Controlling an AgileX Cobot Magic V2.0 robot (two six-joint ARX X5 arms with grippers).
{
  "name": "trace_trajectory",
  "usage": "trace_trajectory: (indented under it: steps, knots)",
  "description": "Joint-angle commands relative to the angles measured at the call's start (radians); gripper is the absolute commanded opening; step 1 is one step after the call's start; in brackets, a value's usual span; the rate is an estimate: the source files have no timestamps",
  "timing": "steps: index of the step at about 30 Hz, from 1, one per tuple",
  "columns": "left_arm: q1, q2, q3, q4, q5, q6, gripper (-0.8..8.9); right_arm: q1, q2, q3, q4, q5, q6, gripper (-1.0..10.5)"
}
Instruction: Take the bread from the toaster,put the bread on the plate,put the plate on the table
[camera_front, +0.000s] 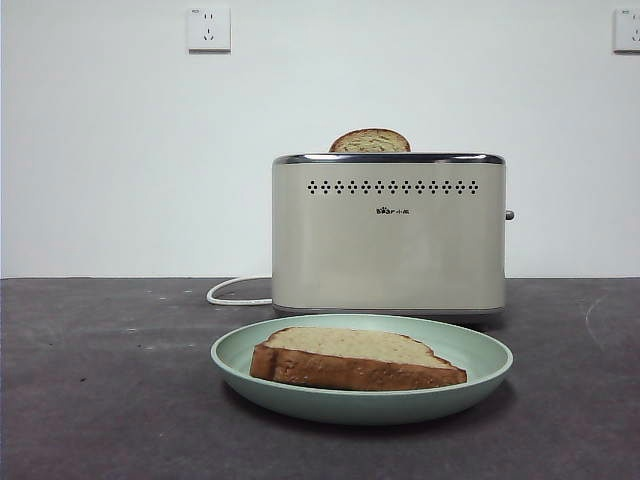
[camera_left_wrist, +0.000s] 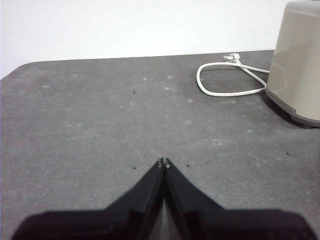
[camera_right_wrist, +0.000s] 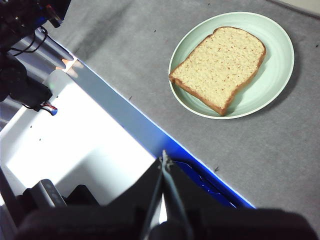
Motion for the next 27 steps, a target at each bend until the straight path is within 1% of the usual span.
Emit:
trace_trajectory:
  steps: [1,11,12,15,17,18,20,23,27]
  knots:
    - [0.003,-0.003,-0.012,0.005,-0.001,-0.006,-0.04,0.002,-0.002,0.001,0.005,0.003,-0.005,0.0]
    - [0.003,-0.003,-0.012,0.005,-0.001,-0.006,-0.04,0.002,-0.002,0.001,0.006,0.003,-0.005,0.0]
    - [0.003,-0.003,-0.012,0.005,-0.001,-0.006,-0.04,-0.001,-0.005,0.001,0.006,0.004,-0.013,0.0]
    - [0.003,-0.003,-0.012,0.005,-0.001,-0.006,-0.04,-0.018,-0.021,0.001,0.068,0.007,-0.117,0.0]
    - [0.003,-0.003,-0.012,0.004,-0.001,-0.006,-0.04,-0.056,-0.040,0.000,0.181,0.001,-0.175,0.0]
    - [0.003,-0.003,-0.012,0.005,-0.001,-0.006,-0.04,-0.079,-0.047,0.000,0.237,-0.003,-0.180,0.0]
    - [0.003,-0.003,-0.012,0.005,-0.001,-0.006,-0.04,-0.145,-0.067,-0.005,0.351,-0.003,-0.161,0.0]
    - [0.003,-0.003,-0.012,0.005,-0.001,-0.006,-0.04,-0.252,-0.103,-0.036,0.451,0.001,-0.124,0.0]
    - [0.003,-0.003,-0.012,0.005,-0.001,-0.006,-0.04,-0.348,-0.172,-0.150,0.555,0.005,-0.120,0.0]
